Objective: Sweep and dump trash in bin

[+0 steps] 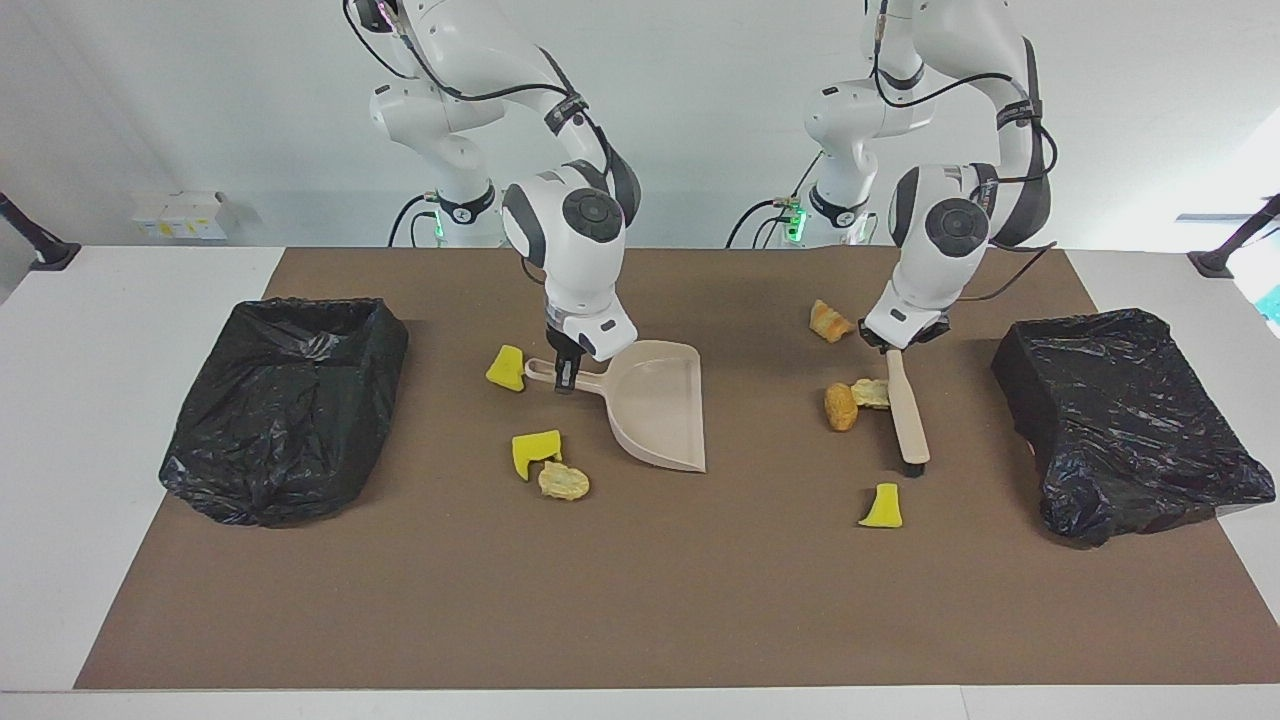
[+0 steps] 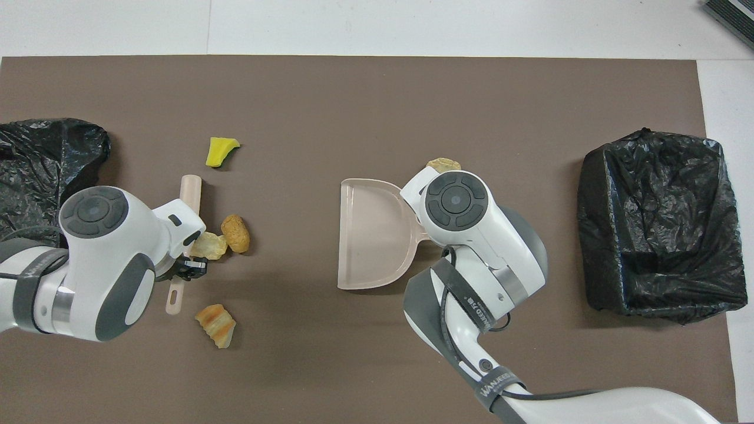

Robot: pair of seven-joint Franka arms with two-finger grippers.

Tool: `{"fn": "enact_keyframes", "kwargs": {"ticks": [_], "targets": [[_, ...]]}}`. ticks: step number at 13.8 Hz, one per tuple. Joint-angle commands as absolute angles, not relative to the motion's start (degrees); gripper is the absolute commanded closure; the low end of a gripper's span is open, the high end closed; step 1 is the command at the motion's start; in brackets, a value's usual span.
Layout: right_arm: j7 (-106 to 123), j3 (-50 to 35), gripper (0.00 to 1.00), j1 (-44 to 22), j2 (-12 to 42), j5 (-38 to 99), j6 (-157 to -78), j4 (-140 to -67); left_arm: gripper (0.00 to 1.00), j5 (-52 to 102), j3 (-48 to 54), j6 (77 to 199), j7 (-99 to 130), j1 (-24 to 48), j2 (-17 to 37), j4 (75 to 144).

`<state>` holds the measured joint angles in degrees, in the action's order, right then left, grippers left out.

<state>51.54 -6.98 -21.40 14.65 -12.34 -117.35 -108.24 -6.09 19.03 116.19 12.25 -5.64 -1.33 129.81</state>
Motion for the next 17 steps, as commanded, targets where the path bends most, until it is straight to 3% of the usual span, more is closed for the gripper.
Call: {"fn": "enact_keyframes", "kwargs": {"ticks": [1,5,11,17], "targets": [[50.72,-7.38,1.0,-21.45,14.76,-11.95,-119.7,-109.69,1.0,-3.52,18.19,116.81,16.51,-1.07,-2.99,131.13],[50.45,-7.38,1.0,-22.15,15.2,-11.87,-120.59,-109.6,1.0,-0.26,18.19,116.37,22.75,2.89,-2.64,129.82],[50.45,-7.38,1.0,-22.24,15.21,-11.87,-120.59,-109.6,1.0,0.17,18.19,111.02,26.19,2.47,-2.9,125.25],[51.68,-7.38,1.0,-21.71,15.21,-11.95,-119.8,-109.42,1.0,0.18,17.58,98.81,28.65,0.89,-8.69,123.49]]}}
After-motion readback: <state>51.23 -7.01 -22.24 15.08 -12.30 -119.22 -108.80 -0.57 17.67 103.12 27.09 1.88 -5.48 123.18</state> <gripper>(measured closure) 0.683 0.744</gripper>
